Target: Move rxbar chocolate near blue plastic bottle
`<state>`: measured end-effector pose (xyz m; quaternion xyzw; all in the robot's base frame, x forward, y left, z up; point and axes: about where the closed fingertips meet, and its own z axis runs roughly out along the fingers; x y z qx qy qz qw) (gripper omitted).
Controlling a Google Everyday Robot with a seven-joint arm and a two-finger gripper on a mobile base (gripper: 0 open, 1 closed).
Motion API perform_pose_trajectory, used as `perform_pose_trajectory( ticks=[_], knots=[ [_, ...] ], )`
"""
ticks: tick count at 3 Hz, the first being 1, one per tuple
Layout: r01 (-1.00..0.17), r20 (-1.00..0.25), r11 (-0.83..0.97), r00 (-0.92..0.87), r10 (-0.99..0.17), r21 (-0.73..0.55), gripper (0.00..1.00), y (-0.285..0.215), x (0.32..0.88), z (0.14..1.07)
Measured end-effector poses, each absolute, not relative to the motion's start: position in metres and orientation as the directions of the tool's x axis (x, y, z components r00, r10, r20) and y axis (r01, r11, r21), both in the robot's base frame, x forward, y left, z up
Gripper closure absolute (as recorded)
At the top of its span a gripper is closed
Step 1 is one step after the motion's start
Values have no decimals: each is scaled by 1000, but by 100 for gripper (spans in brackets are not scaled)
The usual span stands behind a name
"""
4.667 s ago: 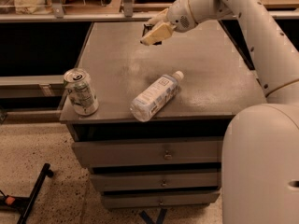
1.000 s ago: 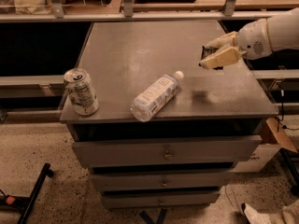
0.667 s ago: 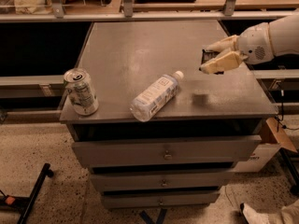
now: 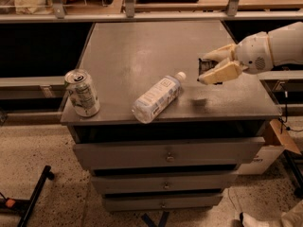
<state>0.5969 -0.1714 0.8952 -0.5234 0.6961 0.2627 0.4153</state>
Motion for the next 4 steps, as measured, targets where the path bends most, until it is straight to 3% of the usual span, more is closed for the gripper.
perform_pose_trajectory(
  ticks=[3, 4],
  knots=[
    [-959, -851, 270, -67, -521, -89, 13, -155, 575, 889],
    [-960, -851, 266, -66, -521, -88, 0, -153, 575, 889]
  ],
)
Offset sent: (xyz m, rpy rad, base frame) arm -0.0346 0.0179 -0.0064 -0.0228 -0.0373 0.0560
